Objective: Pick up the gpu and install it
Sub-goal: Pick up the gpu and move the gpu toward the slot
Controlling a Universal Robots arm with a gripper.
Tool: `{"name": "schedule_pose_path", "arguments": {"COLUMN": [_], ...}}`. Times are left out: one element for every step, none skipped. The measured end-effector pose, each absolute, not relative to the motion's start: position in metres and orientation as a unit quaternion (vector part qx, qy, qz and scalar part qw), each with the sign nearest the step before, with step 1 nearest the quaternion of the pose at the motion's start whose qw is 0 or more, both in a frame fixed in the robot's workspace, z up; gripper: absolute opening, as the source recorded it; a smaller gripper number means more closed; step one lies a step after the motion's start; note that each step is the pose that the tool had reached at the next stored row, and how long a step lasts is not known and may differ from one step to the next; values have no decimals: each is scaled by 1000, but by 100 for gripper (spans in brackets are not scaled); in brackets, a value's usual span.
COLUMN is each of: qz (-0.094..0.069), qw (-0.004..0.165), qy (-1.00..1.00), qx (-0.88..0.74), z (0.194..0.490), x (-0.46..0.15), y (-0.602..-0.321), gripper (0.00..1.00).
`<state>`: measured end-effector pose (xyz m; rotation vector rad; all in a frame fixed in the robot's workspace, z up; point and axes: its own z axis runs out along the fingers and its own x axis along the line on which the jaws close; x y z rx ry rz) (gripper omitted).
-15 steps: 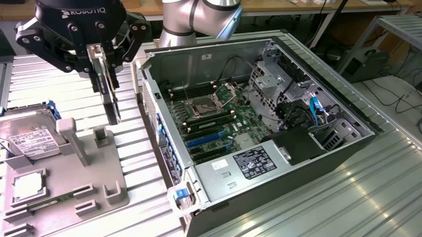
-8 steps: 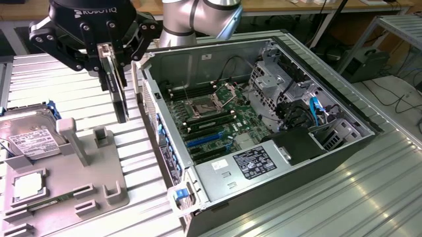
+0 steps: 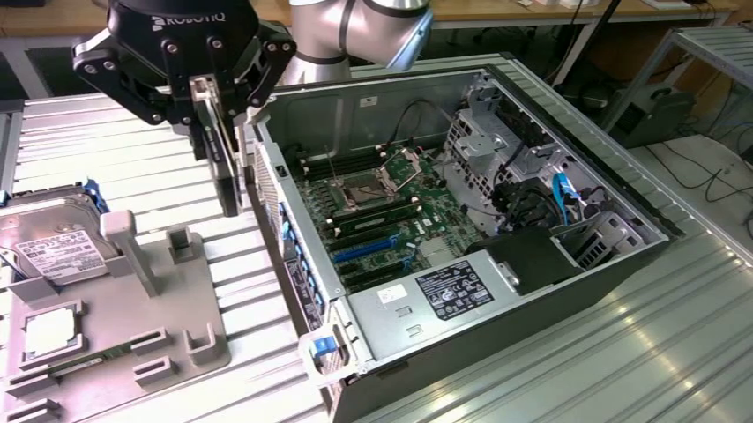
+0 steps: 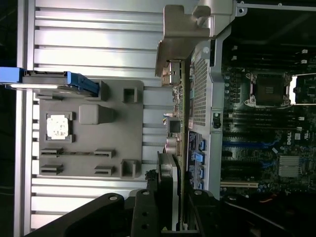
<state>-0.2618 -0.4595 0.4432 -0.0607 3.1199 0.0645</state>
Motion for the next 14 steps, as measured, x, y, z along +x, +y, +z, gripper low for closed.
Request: {"name": "schedule_pose_path", "arguments": {"qz": [21,21,21,21,21,21,21,21,21,21,21,21,21,21], "qw": [10,10,10,10,10,10,10,10,10,10,10,10,10,10], "qy": [1000,1000,1000,1000,1000,1000,1000,1000,1000,1000,1000,1000,1000,1000], "qx": [-19,-19,-19,-19,-19,-19,-19,-19,-19,-19,-19,-19,-19,-19], "z": [443,443,443,443,443,443,443,443,443,443,443,443,443,443], "x": [-260,-258,-257,-256,-255,-253,-252,-251,-250,-249,-248,-247,-246,-245], "y": [-460,-460,-460,-460,-460,-460,-460,-460,-460,-460,-460,-460,-460,-460], "gripper": [28,28,28,28,28,28,28,28,28,28,28,28,28,28]}}
